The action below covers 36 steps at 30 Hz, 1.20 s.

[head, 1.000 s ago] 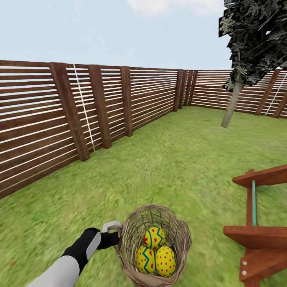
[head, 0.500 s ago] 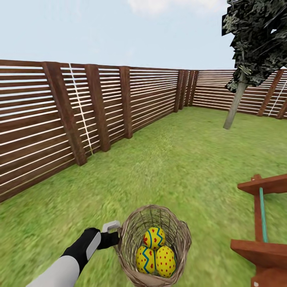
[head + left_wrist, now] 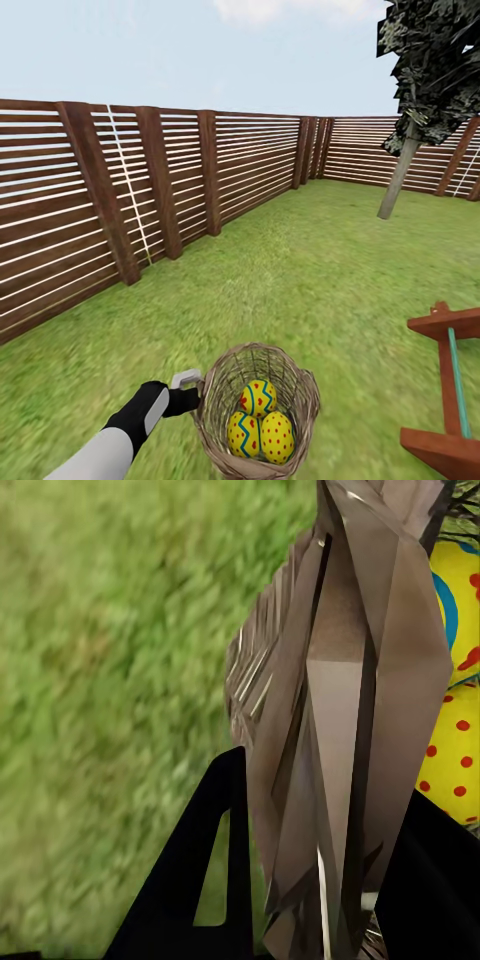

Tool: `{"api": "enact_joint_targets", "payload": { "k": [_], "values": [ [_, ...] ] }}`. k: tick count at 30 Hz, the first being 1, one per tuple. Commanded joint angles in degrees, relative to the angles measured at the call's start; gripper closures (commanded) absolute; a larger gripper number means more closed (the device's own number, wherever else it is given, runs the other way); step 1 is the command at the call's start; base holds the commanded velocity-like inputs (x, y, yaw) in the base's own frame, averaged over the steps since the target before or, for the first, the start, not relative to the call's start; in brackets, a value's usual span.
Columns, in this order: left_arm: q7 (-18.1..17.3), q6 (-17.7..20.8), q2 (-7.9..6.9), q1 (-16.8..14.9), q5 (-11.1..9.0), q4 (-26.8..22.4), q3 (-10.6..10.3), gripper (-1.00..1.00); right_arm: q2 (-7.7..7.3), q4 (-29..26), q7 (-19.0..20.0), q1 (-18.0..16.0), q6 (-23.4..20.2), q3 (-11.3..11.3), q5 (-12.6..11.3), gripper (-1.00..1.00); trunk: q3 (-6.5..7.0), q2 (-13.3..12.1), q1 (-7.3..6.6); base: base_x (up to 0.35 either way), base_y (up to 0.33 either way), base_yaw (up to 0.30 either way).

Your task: Take the three Easter eggs out of the wicker basket on the lawn in the garden, then place them on the lawn next to a single tree (choose any tree) so that all three eggs are next to the same tree and none are left in the basket.

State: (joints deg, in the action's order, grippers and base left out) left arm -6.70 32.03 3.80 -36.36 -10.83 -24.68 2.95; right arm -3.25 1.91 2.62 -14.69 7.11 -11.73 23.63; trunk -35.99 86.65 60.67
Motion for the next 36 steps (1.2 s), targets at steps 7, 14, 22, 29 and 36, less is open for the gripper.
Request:
{"api": "enact_joint_targets", "payload": {
  "k": [7,14,22,29,36],
  "values": [
    [-0.07,0.41,0.06,-0.03,-0.77,-0.11,0.37,1.0,-0.03,0.2,0.11,-0.08,0.36,-0.49,0.36,-1.0,-0.05,0.03,0.03,0.319,0.0,0.0],
    [-0.07,0.4,0.07,-0.03,-0.77,-0.11,0.33,1.0,-0.04,0.2,0.11,-0.08,0.36,-0.49,0.36,-1.0,-0.05,0.03,0.03,0.318,0.0,0.0],
    [-0.07,0.4,0.07,-0.03,-0.77,-0.11,0.3,1.0,-0.04,0.2,0.11,-0.08,0.36,-0.49,0.36,-1.0,-0.05,0.03,0.03,0.318,0.0,0.0],
    [-0.07,0.4,0.08,-0.03,-0.77,-0.11,0.35,1.0,-0.04,0.2,0.11,-0.08,0.36,-0.49,0.36,-1.0,-0.05,0.03,0.03,0.318,0.0,0.0],
    [-0.07,0.4,0.07,-0.03,-0.77,-0.11,0.32,1.0,-0.05,0.2,0.11,-0.08,0.36,-0.49,0.36,-1.0,-0.05,0.03,0.03,0.319,0.0,0.0]
  ]
}}
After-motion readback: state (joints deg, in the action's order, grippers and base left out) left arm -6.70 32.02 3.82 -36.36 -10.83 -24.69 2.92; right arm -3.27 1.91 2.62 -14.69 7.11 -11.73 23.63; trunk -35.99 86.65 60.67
